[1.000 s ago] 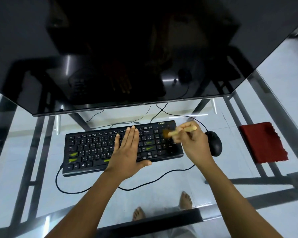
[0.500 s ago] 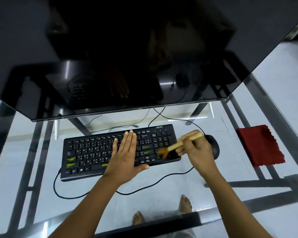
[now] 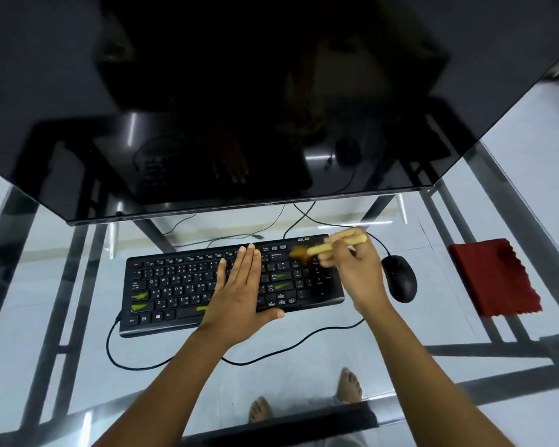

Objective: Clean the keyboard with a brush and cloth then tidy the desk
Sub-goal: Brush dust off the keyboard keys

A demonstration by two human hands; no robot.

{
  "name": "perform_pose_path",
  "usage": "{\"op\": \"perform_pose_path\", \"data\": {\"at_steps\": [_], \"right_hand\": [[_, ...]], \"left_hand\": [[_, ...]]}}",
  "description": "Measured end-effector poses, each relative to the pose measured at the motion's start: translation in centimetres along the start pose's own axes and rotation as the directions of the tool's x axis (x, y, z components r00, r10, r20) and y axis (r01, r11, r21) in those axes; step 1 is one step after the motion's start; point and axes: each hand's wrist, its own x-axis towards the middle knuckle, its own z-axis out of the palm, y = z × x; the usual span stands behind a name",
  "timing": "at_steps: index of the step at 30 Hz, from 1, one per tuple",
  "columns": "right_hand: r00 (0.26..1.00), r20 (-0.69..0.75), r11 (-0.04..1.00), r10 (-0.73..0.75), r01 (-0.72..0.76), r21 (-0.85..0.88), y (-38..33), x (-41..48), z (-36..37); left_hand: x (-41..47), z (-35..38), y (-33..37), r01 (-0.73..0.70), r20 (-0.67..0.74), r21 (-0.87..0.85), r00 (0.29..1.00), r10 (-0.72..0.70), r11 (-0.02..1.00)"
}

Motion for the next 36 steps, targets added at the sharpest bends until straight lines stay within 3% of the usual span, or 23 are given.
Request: {"op": "perform_pose_path", "data": {"at_steps": [2,5,9,12,13,16,21,24,25,28,29,32,33,36], "right_hand": [[0.999,0.040,0.999,0.018,-0.016,-0.049,-0.1,-0.1,0.9],[0.992,-0.104,0.995,-0.073,0.065,-0.082,-0.6,0.1,1.3],[0.990,0.101,0.990,-0.101,0.110,-0.088,-1.0,-0.4,2.8],[0.988,-0.031,0.983,-0.153,0.149,-0.104,-1.4,-0.4,3.5],[0.986,-0.016,0.983,-0.167,0.165,-0.083,-1.5,-0.5,3.7],[0.948,0.249,0.970,-0.199,0.226,-0.085,-1.9,-1.4,5.1],[0.966,0.135,0.967,-0.221,0.235,-0.100,-2.5,-1.9,6.1],[0.905,0.387,0.964,-0.174,0.238,-0.122,-2.8,-3.0,6.8],[0.902,0.391,0.958,-0.180,0.252,-0.139,-2.7,-3.2,7.0],[0.941,0.192,0.945,-0.279,0.304,-0.119,-2.9,-3.3,6.6],[0.939,0.214,0.954,-0.269,0.291,-0.076,-3.0,-3.4,6.5],[0.851,0.480,0.950,-0.213,0.295,-0.100,-3.0,-3.7,6.5],[0.858,0.462,0.942,-0.226,0.314,-0.122,-2.8,-3.5,6.6],[0.932,0.233,0.944,-0.278,0.310,-0.111,-3.3,-2.7,6.3]], "left_hand": [[-0.1,-0.2,0.0,-0.008,-0.005,-0.014,1.000,0.008,1.000],[-0.2,-0.7,-0.2,-0.027,-0.020,-0.056,0.999,0.026,0.998],[-0.4,-1.1,-0.7,-0.039,-0.034,-0.124,0.999,0.035,0.992],[-0.7,-1.3,-1.0,-0.003,-0.044,-0.116,0.999,-0.002,0.993],[-0.9,-1.4,-1.2,0.015,-0.051,-0.096,0.999,-0.020,0.995],[-1.7,-1.6,-2.1,0.056,-0.050,-0.048,0.997,-0.058,0.997],[-2.6,-1.7,-3.3,0.107,-0.054,-0.030,0.993,-0.108,0.994],[-3.0,-1.6,-3.9,0.133,-0.055,-0.032,0.989,-0.135,0.991],[-3.1,-1.6,-3.9,0.138,-0.055,-0.033,0.989,-0.140,0.990],[-3.3,-1.5,-4.0,0.147,-0.062,-0.042,0.987,-0.149,0.988],[-3.4,-1.5,-4.2,0.152,-0.064,-0.039,0.986,-0.154,0.988],[-3.5,-1.1,-4.7,0.161,-0.061,-0.018,0.985,-0.162,0.987],[-3.5,-1.0,-4.9,0.167,-0.064,-0.023,0.984,-0.168,0.986],[-3.6,-0.7,-5.1,0.176,-0.075,-0.028,0.981,-0.177,0.984]]}}
